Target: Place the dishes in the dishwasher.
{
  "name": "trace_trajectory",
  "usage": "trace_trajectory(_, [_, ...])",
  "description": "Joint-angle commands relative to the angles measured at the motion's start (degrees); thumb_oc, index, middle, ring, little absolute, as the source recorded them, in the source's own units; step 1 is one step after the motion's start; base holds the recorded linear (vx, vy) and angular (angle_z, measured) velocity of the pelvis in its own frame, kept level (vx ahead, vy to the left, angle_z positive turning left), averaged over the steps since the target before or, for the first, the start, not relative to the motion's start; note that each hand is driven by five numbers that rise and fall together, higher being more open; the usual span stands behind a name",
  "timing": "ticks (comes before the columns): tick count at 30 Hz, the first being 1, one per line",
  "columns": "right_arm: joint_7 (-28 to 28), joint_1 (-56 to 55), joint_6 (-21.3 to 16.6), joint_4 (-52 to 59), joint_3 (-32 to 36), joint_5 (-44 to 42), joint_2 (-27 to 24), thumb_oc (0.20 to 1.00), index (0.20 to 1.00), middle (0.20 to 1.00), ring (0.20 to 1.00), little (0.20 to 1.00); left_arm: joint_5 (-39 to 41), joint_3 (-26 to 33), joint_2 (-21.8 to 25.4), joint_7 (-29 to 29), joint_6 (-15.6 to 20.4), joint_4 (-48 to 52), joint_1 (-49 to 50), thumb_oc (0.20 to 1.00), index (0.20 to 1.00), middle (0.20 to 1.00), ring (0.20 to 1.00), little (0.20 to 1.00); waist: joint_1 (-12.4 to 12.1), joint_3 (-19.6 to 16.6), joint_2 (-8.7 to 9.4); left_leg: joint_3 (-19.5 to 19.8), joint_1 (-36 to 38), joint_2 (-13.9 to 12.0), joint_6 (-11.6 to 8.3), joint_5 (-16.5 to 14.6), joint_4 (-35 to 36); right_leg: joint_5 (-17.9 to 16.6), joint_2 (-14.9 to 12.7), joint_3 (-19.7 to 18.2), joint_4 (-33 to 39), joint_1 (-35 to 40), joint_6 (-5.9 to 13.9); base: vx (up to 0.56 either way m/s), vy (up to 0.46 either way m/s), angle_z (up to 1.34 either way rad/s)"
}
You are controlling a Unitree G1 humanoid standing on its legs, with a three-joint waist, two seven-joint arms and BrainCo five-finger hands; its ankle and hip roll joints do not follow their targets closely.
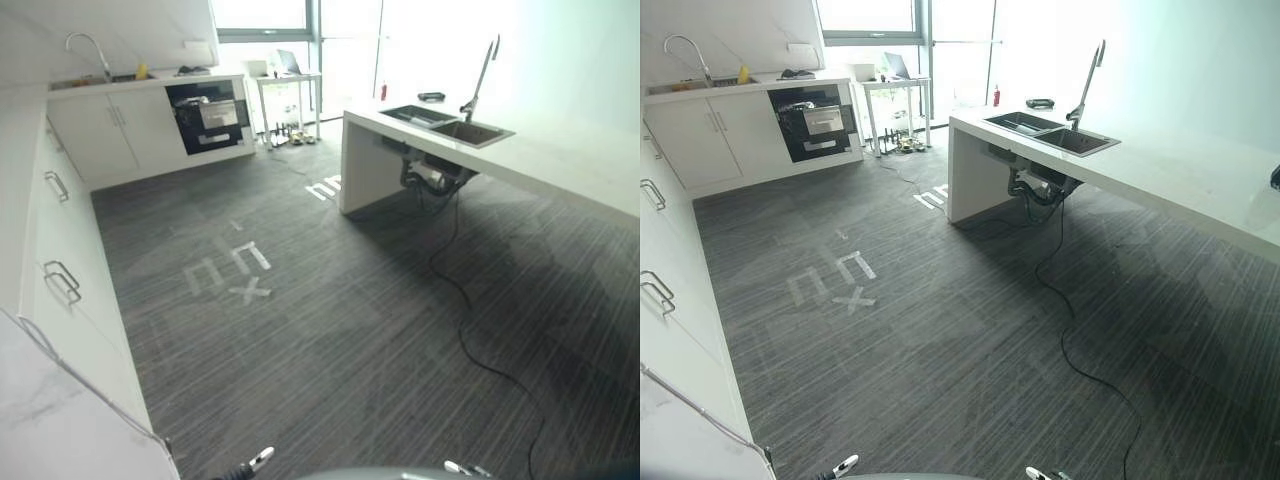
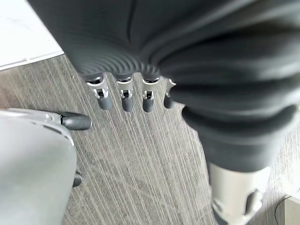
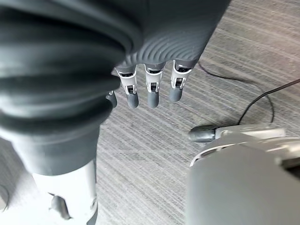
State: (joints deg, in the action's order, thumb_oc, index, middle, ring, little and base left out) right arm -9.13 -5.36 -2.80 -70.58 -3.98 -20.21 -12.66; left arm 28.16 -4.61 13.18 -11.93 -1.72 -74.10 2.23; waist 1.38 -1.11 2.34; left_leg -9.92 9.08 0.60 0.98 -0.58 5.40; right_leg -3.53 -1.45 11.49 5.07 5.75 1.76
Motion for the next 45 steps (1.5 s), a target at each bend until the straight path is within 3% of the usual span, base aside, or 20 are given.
trace_trajectory(1, [-0.4,5.3,0.3,-2.4,-1.2,0.1,-0.2,1.0,1.0,1.0,1.0,1.0,0.3,-0.5,-1.3,-1.4,-0.4,-0.6,-3.7,1.0,1.0,1.0,1.0,1.0,1.3,1.7,-1.54,-0.3,0.0,0.1,-1.43,-3.5,-0.4,3.8,-0.7,0.9,-0.1,3.1,3.76,0.0,0.0,0.0])
trace_trajectory(8, [-0.4,5.6,-1.4,-1.6,-1.8,-0.3,-0.5,1.0,1.0,1.0,1.0,1.0,1.3,-0.2,-1.0,0.1,0.7,-0.1,-4.1,1.0,1.0,1.0,1.0,1.0,1.2,2.0,-1.79,-0.1,-0.2,0.0,-1.59,-3.3,-0.4,3.9,-0.6,0.9,-0.1,3.0,3.63,-0.02,-0.03,0.0])
trace_trajectory(11, [0.4,5.9,-4.1,-0.4,-2.6,1.4,-0.7,1.0,1.0,1.0,1.0,1.0,2.8,0.2,-1.1,0.4,3.3,0.3,-4.1,1.0,1.0,1.0,1.0,1.0,1.1,2.2,-1.83,-0.1,-0.2,-0.1,-1.72,-3.2,-0.4,3.8,-0.5,1.0,-0.1,2.9,3.56,-0.01,-0.013,0.0])
trace_trajectory(12, [0.0,6.4,-5.2,3.9,-3.7,-0.1,-1.4,1.0,1.0,1.0,1.0,1.0,5.7,0.6,-0.9,-0.4,6.1,2.7,-4.4,1.0,1.0,1.0,1.0,1.0,1.1,2.5,-1.75,0.1,-0.2,-0.1,-1.79,-3.1,-0.4,3.9,-0.4,1.0,-0.1,3.1,3.4,-0.02,-0.037,0.0])
trace_trajectory(14, [1.0,6.4,-5.6,9.8,-4.8,-1.3,-1.9,1.0,1.0,1.0,1.0,1.0,7.1,0.1,-0.9,-0.1,8.0,7.4,-4.6,1.0,1.0,1.0,1.0,1.0,1.0,2.8,-1.71,0.4,-0.3,-0.2,-1.85,-3.0,-0.4,3.8,-0.4,0.9,-0.1,3.0,3.27,-0.03,-0.039,0.0])
trace_trajectory(21, [1.9,5.9,-8.4,18.5,-6.1,-1.6,-3.2,1.0,1.0,1.0,1.0,1.0,6.1,-0.2,-0.2,1.7,12.4,14.7,-3.2,1.0,1.0,1.0,1.0,1.0,0.5,2.9,-1.21,1.0,-0.8,-0.2,-2.09,-2.7,-0.4,3.7,-0.3,1.2,-0.1,2.7,3.33,-0.02,-0.054,0.01])
trace_trajectory(34, [2.7,3.1,-7.3,30.1,-6.3,0.6,-3.9,1.0,1.0,1.0,1.0,1.0,3.6,1.5,0.8,2.2,14.5,20.0,-0.6,1.0,1.0,1.0,1.0,1.0,1.3,5.1,-1.0,1.1,1.0,-1.1,-2.89,-1.6,-0.5,4.0,1.6,-0.5,-0.1,3.4,1.7,0.05,-0.101,0.02])
trace_trajectory(36, [2.6,3.2,-7.2,31.6,-6.0,0.8,-4.3,1.0,1.0,1.0,1.0,1.0,3.4,1.9,0.8,2.2,14.7,20.5,-0.5,1.0,1.0,1.0,1.0,1.0,1.3,6.4,-0.27,1.2,-0.7,-1.0,-3.33,-2.8,-6.3,4.0,1.2,-0.8,-1.0,3.5,1.12,0.04,-0.159,0.04])
trace_trajectory(37, [2.6,3.0,-6.4,34.9,-5.9,1.1,-5.4,1.0,1.0,1.0,1.0,1.0,2.9,2.5,0.9,1.9,15.2,21.6,-0.3,1.0,1.0,1.0,1.0,1.0,1.2,8.2,0.77,1.8,-6.6,-1.9,-4.23,-0.6,-18.2,4.5,0.9,-1.5,-2.0,3.3,0.01,0.0,-0.211,0.11])
trace_trajectory(38, [2.0,3.0,-6.8,35.5,-5.8,1.2,-6.1,1.0,1.0,1.0,1.0,1.0,3.0,2.6,1.0,1.7,15.8,22.0,0.0,1.0,1.0,1.0,1.0,1.0,1.0,9.1,1.31,1.8,-9.7,-2.4,-4.29,0.4,-24.4,4.6,0.6,-2.0,-2.4,3.1,-0.55,-0.01,-0.204,0.09])
trace_trajectory(40, [1.0,2.8,-7.5,36.6,-5.2,1.4,-7.2,1.0,1.0,1.0,1.0,1.0,3.3,3.2,1.0,1.7,15.8,23.3,0.8,1.0,1.0,1.0,1.0,1.0,0.4,10.6,1.52,1.9,-15.2,-3.1,-4.38,2.0,-31.4,4.6,0.8,-3.0,-2.9,3.1,-0.86,0.04,-0.11,-0.28])
trace_trajectory(44, [1.9,3.3,-6.7,36.8,-4.8,1.5,-7.2,1.0,1.0,1.0,1.0,1.0,2.4,3.1,0.4,1.3,15.5,23.3,2.2,1.0,1.0,1.0,1.0,1.0,-0.9,11.7,-0.73,-1.7,-15.7,-6.4,-6.14,8.4,-11.2,6.6,3.1,-2.9,-0.8,7.1,-0.04,0.28,0.093,-0.28])
trace_trajectory(45, [1.5,2.7,-6.6,37.3,-4.3,2.5,-7.8,1.0,1.0,1.0,1.0,1.0,3.0,2.4,-0.1,1.6,16.1,23.3,3.3,1.0,1.0,1.0,1.0,1.0,-1.9,11.8,-1.83,0.0,-16.4,-7.1,-7.46,13.3,-2.1,7.6,3.5,-3.4,-0.1,9.6,0.13,0.42,0.257,0.11])
